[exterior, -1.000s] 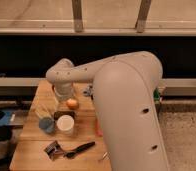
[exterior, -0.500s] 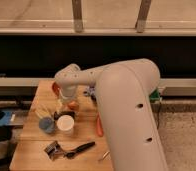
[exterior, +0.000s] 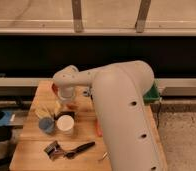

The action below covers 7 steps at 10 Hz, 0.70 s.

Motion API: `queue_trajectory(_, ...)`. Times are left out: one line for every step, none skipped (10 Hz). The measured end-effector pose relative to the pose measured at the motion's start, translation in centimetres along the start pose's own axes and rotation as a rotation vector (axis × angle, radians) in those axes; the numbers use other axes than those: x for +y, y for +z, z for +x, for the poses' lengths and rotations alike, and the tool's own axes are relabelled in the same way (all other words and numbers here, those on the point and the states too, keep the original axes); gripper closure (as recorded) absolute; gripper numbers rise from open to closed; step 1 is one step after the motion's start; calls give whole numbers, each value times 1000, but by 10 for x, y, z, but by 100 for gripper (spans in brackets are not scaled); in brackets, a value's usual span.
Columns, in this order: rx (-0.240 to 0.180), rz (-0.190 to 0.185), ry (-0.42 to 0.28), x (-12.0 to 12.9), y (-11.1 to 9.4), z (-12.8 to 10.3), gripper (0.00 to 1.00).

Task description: Place eraser in table surface

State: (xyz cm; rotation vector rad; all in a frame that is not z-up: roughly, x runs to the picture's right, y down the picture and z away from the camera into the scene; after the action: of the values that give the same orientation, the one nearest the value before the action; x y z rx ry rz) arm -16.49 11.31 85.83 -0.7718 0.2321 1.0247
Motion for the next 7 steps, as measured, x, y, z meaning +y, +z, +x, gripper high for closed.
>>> queue_trajectory(1,0,-3,2,0,0,20)
queue_trajectory(4,-3,-3,4,1,0,20)
queue_trajectory(12,-6,-3,3,4,2,20)
queue_trajectory(29,-14,-1,1,12,6,20)
queue_trajectory(46,-27,-1,1,23,9,20)
queue_trajectory(56,-34,0,1,28,12,20)
queue_trajectory(65,-41,-1,2,31,14,20)
